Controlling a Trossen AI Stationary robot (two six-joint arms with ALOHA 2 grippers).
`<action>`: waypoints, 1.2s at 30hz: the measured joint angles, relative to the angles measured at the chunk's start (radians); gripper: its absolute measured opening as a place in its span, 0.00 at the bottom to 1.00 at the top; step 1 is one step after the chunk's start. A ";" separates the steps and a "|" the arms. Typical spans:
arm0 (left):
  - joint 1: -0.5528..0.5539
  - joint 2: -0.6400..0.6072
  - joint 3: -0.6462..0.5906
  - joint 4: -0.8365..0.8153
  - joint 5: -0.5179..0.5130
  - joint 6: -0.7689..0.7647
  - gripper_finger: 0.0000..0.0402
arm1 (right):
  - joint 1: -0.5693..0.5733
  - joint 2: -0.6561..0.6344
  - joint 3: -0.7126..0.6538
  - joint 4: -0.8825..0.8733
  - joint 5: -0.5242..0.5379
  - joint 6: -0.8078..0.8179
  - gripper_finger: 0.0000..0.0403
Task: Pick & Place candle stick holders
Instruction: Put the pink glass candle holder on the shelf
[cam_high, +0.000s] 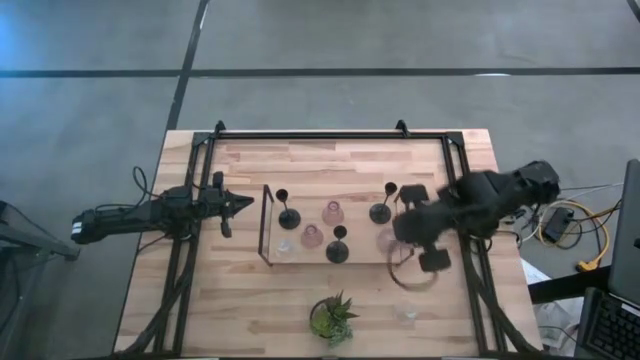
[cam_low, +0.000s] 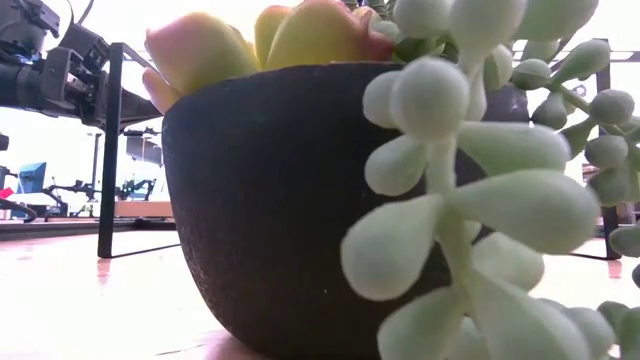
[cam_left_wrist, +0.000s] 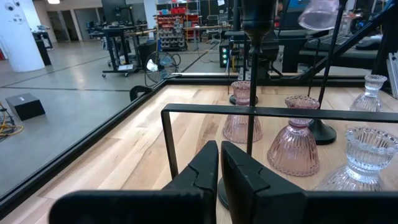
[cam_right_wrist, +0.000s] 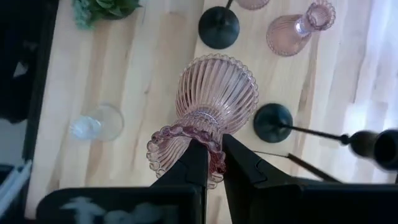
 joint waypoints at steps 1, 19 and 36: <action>0.000 0.000 0.000 0.000 0.000 0.000 0.06 | -0.035 0.000 -0.003 0.001 -0.028 -0.044 0.05; 0.000 0.000 0.000 0.000 0.000 0.000 0.06 | -0.313 0.133 0.074 0.001 -0.100 -0.506 0.05; 0.000 0.000 0.000 0.000 0.000 0.000 0.06 | -0.387 0.283 0.135 0.000 -0.102 -0.563 0.05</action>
